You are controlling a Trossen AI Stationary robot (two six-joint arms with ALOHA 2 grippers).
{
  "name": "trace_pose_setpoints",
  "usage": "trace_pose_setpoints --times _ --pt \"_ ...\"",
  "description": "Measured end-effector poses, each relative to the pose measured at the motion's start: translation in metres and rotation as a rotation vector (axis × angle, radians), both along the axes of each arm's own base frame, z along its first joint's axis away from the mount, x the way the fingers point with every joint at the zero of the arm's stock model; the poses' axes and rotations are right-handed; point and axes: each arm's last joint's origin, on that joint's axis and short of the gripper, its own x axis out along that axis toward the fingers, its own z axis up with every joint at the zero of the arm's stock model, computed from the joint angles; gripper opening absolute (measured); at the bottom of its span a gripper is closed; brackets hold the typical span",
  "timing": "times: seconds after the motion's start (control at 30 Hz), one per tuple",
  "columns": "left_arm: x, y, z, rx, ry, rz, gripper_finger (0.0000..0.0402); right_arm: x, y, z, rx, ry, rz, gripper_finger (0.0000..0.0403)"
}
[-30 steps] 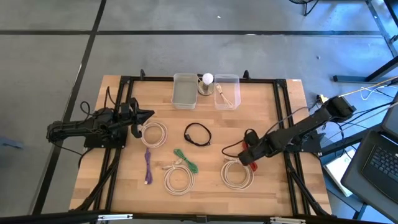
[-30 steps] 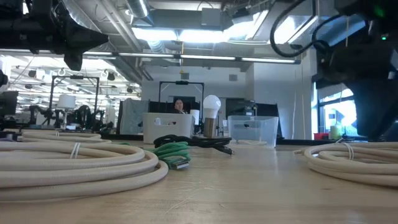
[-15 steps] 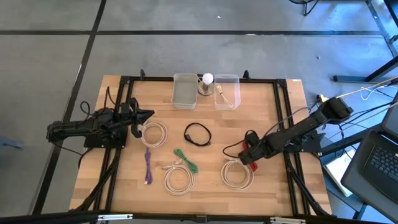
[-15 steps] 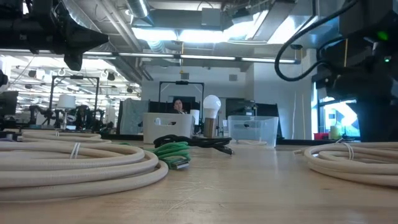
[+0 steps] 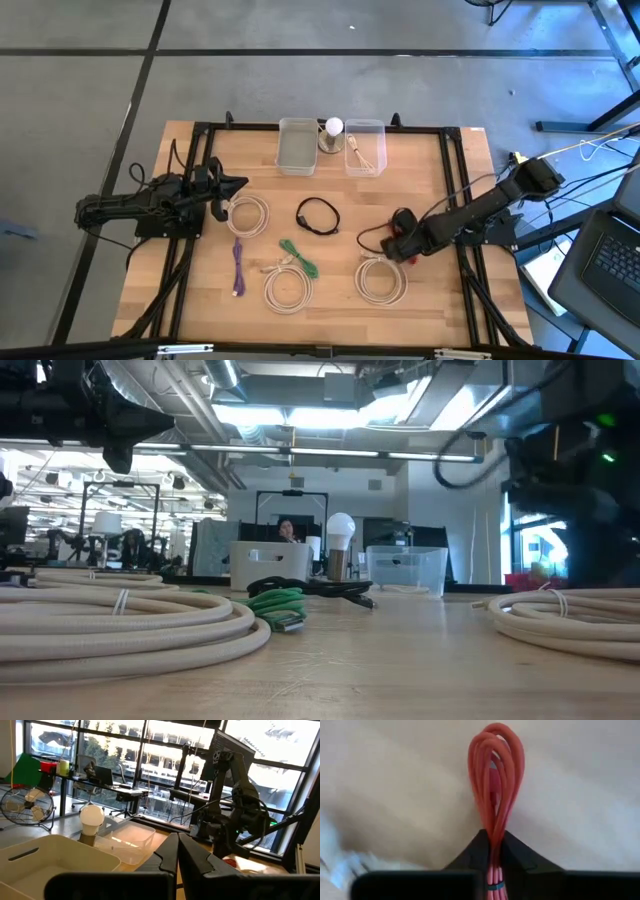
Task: Pick & Place USB Port
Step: Put the red charger cable into the transparent bin
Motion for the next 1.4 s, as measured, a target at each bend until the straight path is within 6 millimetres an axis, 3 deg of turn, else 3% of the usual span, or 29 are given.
trace_pose_setpoints --times 0.13,0.23,0.4,0.5,0.63,0.83,1.0,1.17,1.4 --pt "0.000 0.000 0.000 0.000 0.001 0.002 0.0004 0.009 0.000 0.032 -0.082 0.069 0.030 0.0022" --pt "0.000 0.000 0.000 0.000 0.000 0.006 0.0004 0.021 0.001 0.075 -0.188 0.066 0.068 0.0020" --pt "0.000 0.000 0.000 0.000 -0.002 0.009 0.0004 0.042 -0.002 0.148 -0.471 -0.114 0.165 0.0020" --pt "0.000 0.001 0.001 -0.003 -0.009 0.027 0.0004 0.055 -0.020 0.175 -0.596 -0.133 0.194 0.0020" --pt "-0.001 0.002 0.001 -0.008 -0.016 0.068 0.0004 0.075 -0.067 0.195 -0.658 -0.095 0.180 0.0020" --pt "-0.001 0.002 0.003 0.016 -0.028 0.073 0.0004 0.098 -0.162 0.211 -0.579 -0.238 0.287 0.0020" --pt "-0.001 0.002 0.003 0.016 -0.026 0.071 0.0004 0.083 -0.226 0.216 -0.539 -0.322 0.196 0.0020" --pt "-0.001 0.002 0.003 0.018 -0.019 0.071 0.0004 0.076 -0.262 0.190 -0.397 -0.297 0.141 0.0020" --pt "-0.001 0.002 0.002 0.018 -0.018 0.071 0.0004 0.100 -0.288 0.138 -0.294 -0.202 0.149 0.0020"
